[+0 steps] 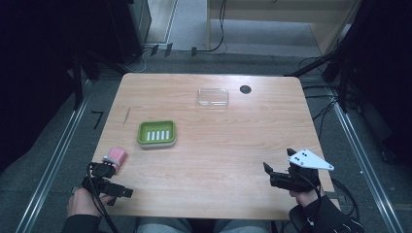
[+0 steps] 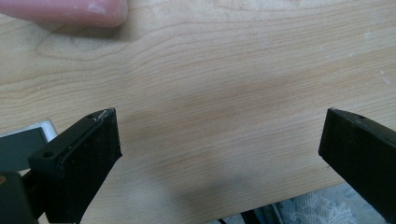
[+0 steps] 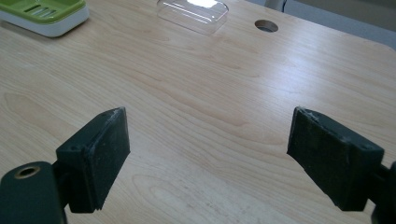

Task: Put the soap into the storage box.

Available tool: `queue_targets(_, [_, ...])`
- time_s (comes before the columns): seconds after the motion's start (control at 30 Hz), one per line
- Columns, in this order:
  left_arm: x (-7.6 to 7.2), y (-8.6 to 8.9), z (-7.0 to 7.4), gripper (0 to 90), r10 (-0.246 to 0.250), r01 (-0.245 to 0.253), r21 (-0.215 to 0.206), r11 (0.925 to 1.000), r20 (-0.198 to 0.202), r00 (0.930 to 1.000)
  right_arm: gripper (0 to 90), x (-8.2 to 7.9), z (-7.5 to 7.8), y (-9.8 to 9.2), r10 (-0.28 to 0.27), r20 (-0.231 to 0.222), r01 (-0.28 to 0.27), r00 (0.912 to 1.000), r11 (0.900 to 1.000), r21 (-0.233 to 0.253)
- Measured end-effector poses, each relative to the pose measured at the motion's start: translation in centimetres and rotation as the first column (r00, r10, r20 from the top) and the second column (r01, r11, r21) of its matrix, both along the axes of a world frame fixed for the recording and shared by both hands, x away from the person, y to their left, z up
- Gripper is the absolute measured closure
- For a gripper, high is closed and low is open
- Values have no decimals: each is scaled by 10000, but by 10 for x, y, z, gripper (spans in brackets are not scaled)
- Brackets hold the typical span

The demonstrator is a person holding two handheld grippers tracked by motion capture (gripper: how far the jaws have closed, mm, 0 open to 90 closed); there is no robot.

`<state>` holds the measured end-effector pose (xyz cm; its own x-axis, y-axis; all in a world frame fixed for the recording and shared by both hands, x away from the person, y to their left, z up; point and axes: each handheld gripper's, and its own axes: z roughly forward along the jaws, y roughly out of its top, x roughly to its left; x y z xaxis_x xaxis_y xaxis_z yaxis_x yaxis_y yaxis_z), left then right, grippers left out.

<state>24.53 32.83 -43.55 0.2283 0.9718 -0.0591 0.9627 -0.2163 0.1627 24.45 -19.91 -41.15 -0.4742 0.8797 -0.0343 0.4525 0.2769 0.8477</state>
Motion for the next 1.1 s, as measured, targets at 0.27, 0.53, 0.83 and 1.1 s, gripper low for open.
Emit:
queue_targets(0.27, [1, -1, 2, 0, -196, 196, 76, 9998, -19, 9998, 138, 1, -1, -1, -41, -14, 41, 10000, 10000, 21])
queue_targets(0.53, [0, 3, 0, 0, -155, 157, 127, 9998, -136, 9998, 138, 1, 0, 3, 23, 4, -23, 10000, 10000, -52])
queue_targets(0.83, [9, 8, 4, 0, -208, 211, 260, 9994, -116, 9997, 138, 3, 0, 4, 108, -18, -108, 9999, 9999, -98])
queue_targets(1.1, [16, 12, 7, 0, -448, 450, 523, 9976, -51, 9990, 138, 2, 0, 3, 116, -28, -116, 9999, 9998, -134])
